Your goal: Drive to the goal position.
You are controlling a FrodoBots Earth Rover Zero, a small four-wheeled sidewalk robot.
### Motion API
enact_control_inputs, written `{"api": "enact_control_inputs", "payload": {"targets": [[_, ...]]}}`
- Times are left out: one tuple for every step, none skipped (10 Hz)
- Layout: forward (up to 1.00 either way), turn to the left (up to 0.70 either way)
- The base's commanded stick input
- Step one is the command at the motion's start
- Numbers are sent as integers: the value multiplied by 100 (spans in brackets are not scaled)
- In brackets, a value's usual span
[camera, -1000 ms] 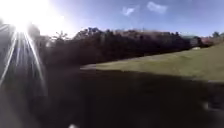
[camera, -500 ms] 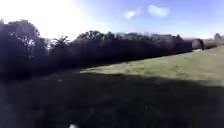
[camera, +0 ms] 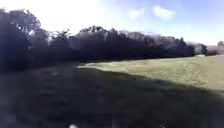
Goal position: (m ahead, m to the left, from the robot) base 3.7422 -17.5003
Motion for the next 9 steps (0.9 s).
{"api": "enact_control_inputs", "payload": {"targets": [[100, -40], [100, -40], [100, -40], [100, -40], [100, -40], [100, -40], [100, -40], [100, -40], [100, -40]]}}
